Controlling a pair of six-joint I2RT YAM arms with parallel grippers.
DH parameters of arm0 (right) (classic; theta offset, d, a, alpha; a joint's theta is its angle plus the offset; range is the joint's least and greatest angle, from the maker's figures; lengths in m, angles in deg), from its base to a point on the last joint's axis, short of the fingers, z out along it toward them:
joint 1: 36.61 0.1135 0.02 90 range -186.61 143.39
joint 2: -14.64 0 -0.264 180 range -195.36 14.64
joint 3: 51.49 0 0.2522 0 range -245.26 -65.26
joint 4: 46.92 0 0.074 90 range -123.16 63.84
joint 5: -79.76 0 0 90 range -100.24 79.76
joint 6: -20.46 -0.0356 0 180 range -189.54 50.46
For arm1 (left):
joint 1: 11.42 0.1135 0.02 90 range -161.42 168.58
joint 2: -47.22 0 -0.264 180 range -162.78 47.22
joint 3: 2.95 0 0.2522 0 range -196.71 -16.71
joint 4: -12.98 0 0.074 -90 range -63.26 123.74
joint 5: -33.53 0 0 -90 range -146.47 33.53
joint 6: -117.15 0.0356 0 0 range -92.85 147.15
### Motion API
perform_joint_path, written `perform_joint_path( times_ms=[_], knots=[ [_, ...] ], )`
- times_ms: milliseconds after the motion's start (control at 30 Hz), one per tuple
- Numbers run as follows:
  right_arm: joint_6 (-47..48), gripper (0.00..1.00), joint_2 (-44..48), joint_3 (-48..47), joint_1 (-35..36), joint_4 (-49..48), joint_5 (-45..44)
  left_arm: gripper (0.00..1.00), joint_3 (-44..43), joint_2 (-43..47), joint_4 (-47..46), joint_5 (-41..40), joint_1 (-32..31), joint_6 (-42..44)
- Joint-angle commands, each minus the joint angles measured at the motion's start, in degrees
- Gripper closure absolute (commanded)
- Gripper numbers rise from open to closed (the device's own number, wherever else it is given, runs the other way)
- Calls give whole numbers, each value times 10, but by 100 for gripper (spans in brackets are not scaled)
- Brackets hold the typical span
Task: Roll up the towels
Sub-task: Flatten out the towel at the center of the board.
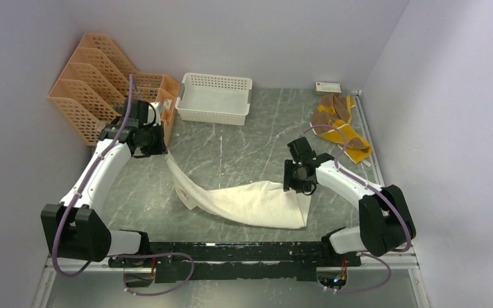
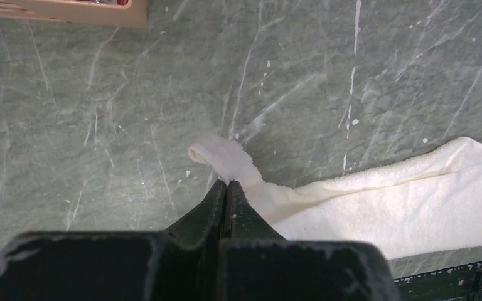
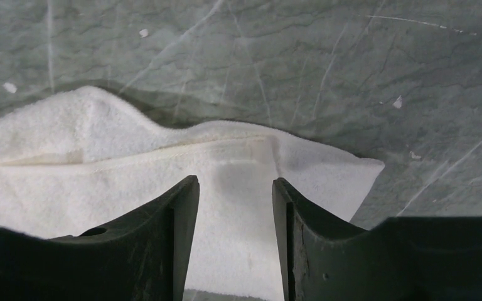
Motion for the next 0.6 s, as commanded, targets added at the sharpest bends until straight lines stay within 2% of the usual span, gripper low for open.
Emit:
perform_joint_path(
  times_ms=[0,200,567],
  knots=[
    [-8,54,-20,-11,1,-20,-29,93,-23,-11,-13,-12,-2,16],
    [-8,57,-55,-8,2,-42,-29,93,-34,-21,-8,-16,-2,20],
    [-6,83,-48,-20,1,-36,-42,93,-51,-35,-2,-16,-2,22]
  ],
)
